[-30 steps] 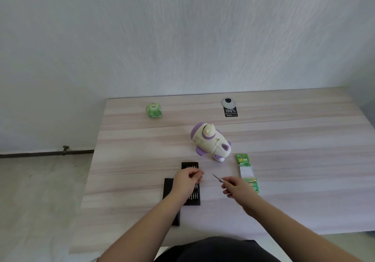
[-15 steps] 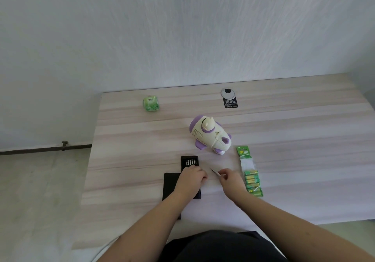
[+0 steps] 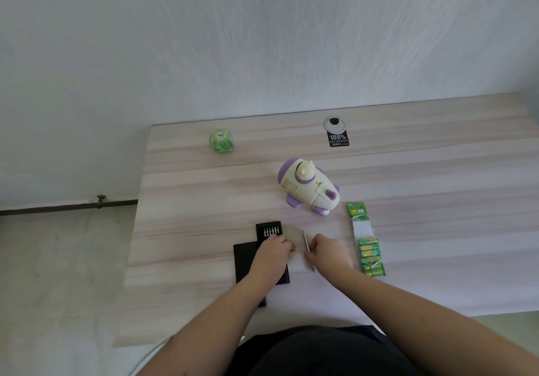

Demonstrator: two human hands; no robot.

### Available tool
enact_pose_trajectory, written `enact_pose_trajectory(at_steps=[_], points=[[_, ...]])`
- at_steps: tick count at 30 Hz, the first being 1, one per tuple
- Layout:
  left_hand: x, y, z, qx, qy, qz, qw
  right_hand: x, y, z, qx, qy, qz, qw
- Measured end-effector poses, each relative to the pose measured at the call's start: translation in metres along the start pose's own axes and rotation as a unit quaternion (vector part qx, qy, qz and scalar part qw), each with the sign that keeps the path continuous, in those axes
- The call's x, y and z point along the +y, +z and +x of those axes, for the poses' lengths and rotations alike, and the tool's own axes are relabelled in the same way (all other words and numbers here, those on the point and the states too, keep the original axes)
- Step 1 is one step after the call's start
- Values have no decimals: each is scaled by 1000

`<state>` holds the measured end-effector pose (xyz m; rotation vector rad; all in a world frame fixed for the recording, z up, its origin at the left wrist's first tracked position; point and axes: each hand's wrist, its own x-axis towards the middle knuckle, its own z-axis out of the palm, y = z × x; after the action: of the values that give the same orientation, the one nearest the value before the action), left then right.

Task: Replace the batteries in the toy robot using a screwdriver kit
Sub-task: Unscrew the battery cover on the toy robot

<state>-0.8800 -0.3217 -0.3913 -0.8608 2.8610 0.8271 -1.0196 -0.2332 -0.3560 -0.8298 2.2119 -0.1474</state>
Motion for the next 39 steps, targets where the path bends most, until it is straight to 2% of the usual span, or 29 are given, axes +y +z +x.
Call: enact_pose_trajectory(at_steps=[8, 17, 32, 39], points=[[-14, -3, -21, 3, 26, -2, 1000, -11, 14, 1, -23, -16, 10, 1000], [-10, -4, -27, 25, -23, -27, 999, -9, 14, -4, -13, -16, 17, 1000], [1, -11, -14, 24, -30, -17, 999, -7, 4, -10, -51, -17, 39, 998], [-1, -12, -15, 42, -69, -85, 993, -4, 4, -13, -70, -22, 65, 995]])
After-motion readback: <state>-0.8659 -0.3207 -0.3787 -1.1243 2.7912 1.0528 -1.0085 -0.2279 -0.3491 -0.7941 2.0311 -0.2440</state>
